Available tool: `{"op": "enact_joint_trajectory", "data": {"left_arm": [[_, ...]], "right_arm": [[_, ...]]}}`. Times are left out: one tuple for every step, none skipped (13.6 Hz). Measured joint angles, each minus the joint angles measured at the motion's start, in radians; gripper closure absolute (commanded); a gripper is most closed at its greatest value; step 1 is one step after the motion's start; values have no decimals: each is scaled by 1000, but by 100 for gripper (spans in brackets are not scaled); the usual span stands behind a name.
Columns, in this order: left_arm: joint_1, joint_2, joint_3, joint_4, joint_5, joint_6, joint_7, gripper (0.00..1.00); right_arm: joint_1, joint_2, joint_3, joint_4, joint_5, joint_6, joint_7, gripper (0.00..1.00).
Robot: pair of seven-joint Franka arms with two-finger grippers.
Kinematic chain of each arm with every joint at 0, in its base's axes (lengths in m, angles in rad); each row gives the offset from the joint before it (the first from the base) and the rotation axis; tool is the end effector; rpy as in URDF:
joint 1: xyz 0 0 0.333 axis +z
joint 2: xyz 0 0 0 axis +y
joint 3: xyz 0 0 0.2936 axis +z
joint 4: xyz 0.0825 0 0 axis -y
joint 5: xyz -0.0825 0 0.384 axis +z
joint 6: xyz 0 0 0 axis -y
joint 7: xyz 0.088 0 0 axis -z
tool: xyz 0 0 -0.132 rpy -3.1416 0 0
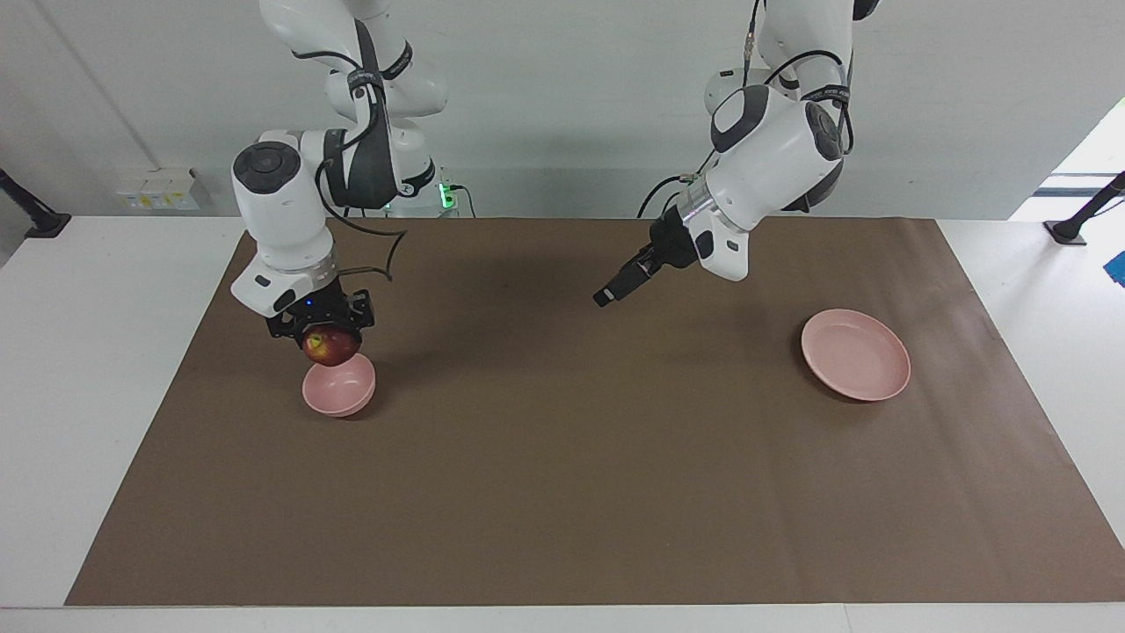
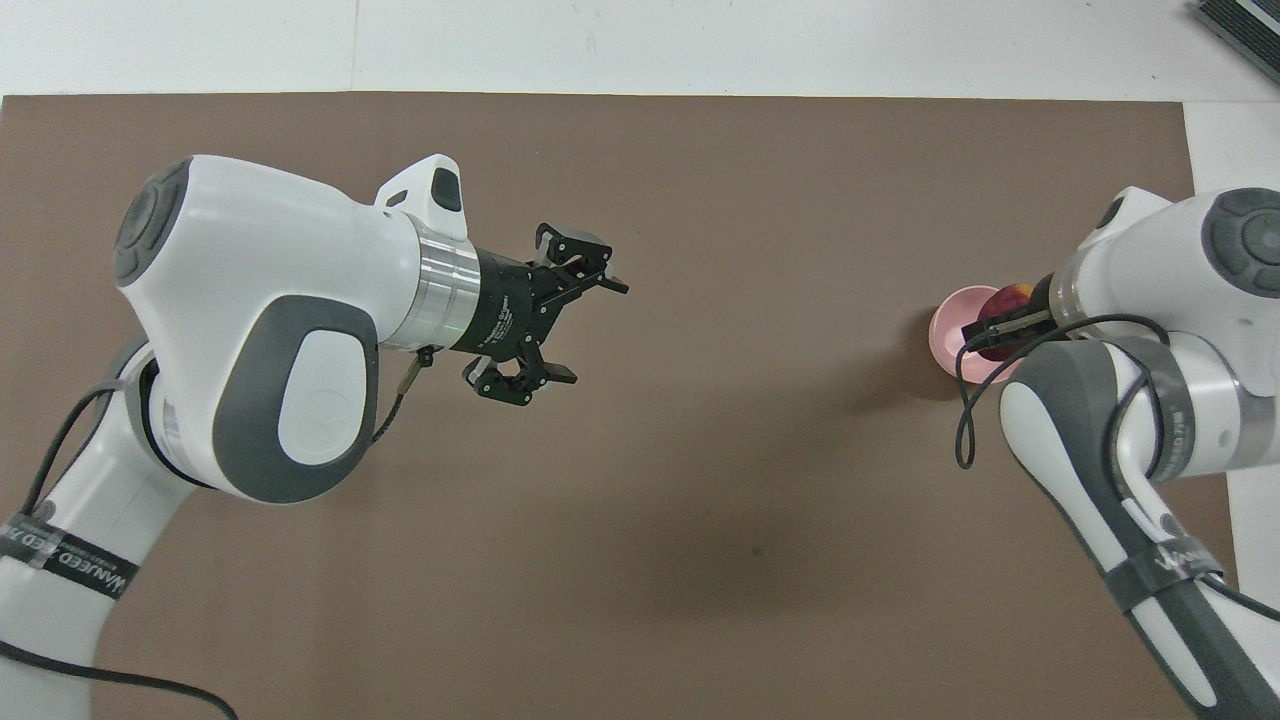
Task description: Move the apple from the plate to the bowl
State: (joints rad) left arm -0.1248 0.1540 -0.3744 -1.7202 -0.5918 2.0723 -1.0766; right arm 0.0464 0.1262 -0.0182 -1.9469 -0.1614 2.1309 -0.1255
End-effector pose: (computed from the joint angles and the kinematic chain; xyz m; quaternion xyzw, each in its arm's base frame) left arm 0.5407 -0.3291 0.4830 0.8707 0.3811 -0.1409 0.2770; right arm 0.5910 0.0064 0.3754 0.9902 0.1173 0.0253 0.0720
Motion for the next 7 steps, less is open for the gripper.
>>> {"op": "enact_joint_trajectory", "data": {"left_arm": [[0,0,0,7,27,-10,3,0],[1,-1,0,17,53,-24,4,0],[5,-2,1,27,71,-39,6,0],[13,-5,1,32,84,-50,17,0],[28,-9,3,35,95,-66,47,0],[41,-16,10,41,99,-89,88,0],[45,-26,32,44,100,-111,125,0]], "right_arm": [[0,19,-1,-4,-14,41,0,100],[0,40,-1,-7,-27,86,0,100],[0,59,-2,-8,-35,118,0,100],[-1,74,-2,-8,-37,134,0,100],[-1,86,-2,-9,-38,146,0,100],[-1,95,-3,-11,-38,158,0,100],[-1,101,-3,-14,-38,165,0,100]]}}
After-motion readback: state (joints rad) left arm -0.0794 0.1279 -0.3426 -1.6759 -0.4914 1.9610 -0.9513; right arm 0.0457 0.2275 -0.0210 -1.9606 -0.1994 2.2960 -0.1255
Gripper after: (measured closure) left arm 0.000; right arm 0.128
